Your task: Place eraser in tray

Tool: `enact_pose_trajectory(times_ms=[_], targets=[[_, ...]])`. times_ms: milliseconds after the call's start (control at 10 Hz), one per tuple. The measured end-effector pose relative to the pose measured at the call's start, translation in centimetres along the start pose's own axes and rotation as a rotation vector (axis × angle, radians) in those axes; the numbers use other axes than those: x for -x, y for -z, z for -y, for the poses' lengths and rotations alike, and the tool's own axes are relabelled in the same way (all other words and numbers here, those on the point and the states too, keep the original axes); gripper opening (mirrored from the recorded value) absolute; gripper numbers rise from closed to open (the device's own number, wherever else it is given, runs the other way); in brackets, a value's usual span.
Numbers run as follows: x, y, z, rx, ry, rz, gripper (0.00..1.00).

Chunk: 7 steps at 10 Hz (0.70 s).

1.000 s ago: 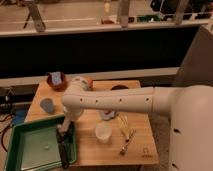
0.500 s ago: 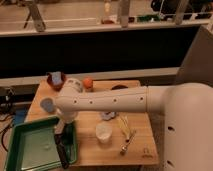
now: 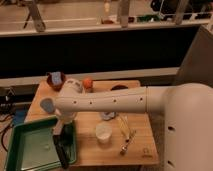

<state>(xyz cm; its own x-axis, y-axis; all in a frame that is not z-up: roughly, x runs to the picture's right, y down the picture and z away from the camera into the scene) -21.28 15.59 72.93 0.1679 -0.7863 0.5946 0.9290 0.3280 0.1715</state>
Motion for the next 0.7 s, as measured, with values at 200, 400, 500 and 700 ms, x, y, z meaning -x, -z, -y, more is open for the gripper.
enact_pose_trajectory(times_ms=[200,400,500,700], targets=[[0.5,-0.3,1.9,-0.022,0.038,0.02,0.0],[1.0,-1.2,4.6,-0.041,0.098,0.055,0.0],[1.3,-1.7,5.8,-0.049,0.126,0.076,0.0],[2.0,-2.7,8.1,-0.069,0.188,0.121,0.0]])
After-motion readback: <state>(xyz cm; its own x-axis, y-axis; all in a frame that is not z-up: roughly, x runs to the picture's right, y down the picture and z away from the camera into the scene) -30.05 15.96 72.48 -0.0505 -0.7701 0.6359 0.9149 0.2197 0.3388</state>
